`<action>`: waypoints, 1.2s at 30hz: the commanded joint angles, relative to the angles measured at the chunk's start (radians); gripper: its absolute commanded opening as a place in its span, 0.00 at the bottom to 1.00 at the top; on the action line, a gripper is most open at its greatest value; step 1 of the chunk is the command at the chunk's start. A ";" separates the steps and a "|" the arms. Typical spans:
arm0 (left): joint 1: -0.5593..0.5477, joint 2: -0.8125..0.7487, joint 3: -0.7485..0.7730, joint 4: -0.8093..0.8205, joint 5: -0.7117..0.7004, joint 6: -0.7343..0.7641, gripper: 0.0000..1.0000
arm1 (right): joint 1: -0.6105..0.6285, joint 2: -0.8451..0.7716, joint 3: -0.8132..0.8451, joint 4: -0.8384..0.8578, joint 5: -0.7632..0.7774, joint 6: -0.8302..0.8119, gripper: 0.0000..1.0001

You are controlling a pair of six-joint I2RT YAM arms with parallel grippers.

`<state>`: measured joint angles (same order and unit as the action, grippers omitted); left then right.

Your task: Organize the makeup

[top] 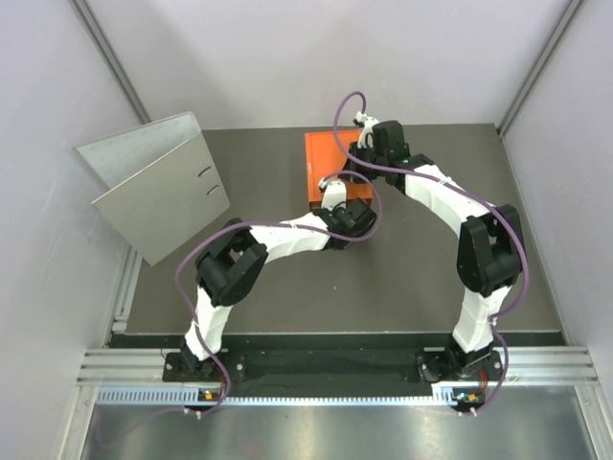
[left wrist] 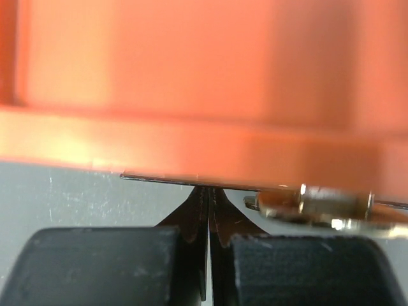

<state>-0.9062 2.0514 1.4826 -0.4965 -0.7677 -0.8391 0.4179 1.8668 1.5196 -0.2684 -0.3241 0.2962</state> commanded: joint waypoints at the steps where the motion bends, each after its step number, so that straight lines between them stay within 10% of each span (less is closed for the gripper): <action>1: 0.018 0.015 0.062 0.036 -0.030 -0.018 0.00 | -0.010 0.046 -0.032 -0.192 0.020 -0.035 0.03; 23: 0.059 -0.388 -0.197 0.233 0.197 0.303 0.02 | -0.010 0.034 0.033 -0.196 0.030 -0.023 0.03; 31: 0.061 -0.548 -0.202 0.147 0.182 0.455 0.38 | -0.010 -0.023 0.126 -0.221 0.049 -0.009 0.11; 36: 0.090 -0.615 -0.211 0.029 0.116 0.485 0.86 | -0.014 -0.063 0.194 -0.267 0.095 -0.009 0.46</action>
<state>-0.8406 1.4963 1.2865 -0.3737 -0.5983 -0.4145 0.4175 1.8679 1.6329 -0.4755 -0.2813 0.2924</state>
